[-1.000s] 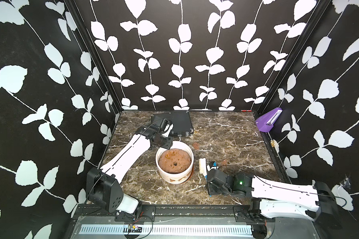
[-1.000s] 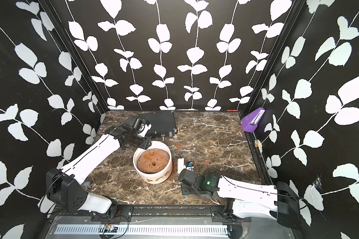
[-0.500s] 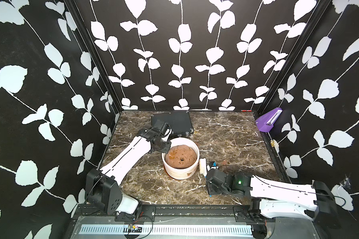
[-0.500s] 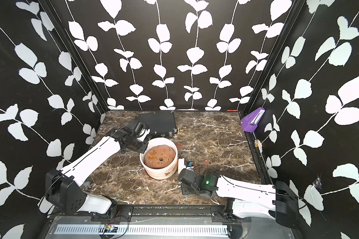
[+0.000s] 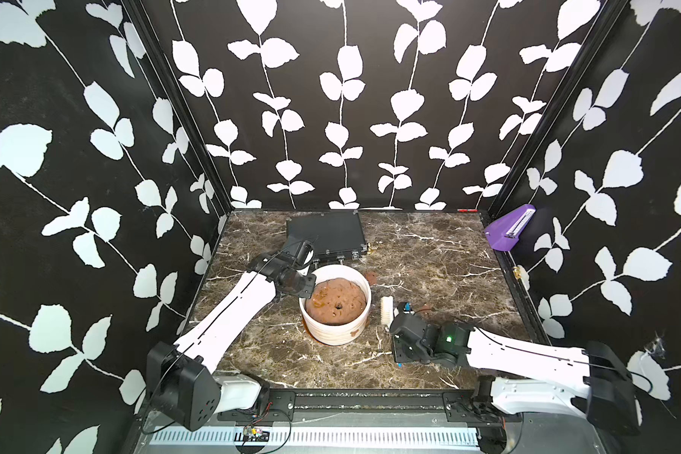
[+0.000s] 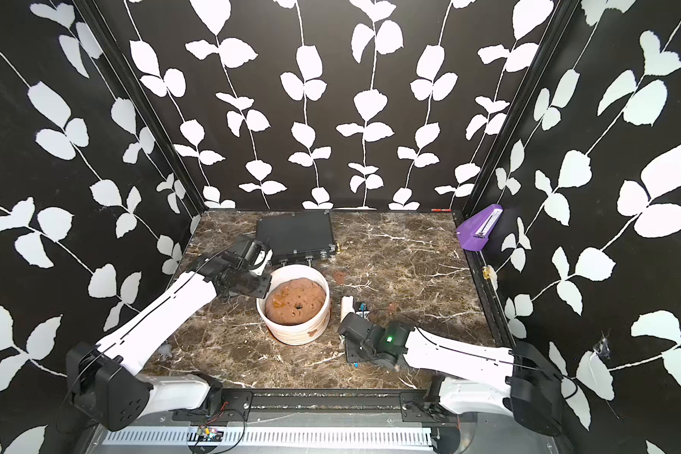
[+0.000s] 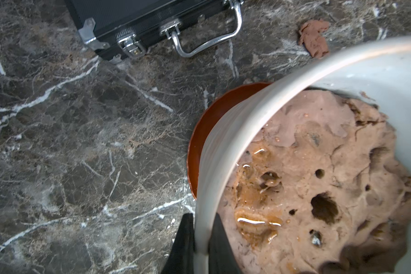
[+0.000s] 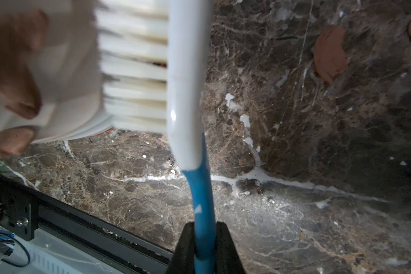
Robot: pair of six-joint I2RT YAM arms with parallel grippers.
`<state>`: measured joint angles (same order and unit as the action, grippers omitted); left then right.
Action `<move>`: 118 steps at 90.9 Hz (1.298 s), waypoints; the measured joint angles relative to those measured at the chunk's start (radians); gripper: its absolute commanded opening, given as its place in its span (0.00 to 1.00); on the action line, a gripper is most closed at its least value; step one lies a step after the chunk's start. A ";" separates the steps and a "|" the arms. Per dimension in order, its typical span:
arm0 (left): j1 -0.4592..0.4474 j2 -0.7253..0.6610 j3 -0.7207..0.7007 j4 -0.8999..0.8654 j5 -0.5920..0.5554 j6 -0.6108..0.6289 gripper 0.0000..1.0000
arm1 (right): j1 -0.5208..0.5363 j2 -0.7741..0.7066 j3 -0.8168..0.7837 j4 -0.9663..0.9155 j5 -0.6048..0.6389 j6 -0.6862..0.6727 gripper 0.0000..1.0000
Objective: Scrub the dried mud off the ceramic pot
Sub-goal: Rotate the pot on the tray, then brush off the soil from the pot.
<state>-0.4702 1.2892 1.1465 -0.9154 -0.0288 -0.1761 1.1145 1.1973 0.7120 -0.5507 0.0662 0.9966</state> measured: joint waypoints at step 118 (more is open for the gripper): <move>0.001 -0.026 -0.030 0.025 -0.017 -0.011 0.00 | -0.062 -0.127 -0.039 0.049 -0.121 -0.084 0.00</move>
<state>-0.4694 1.2633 1.1168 -0.8906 -0.0460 -0.1875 1.0527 1.0698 0.6727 -0.5014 -0.0544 0.9131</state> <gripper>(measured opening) 0.101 0.144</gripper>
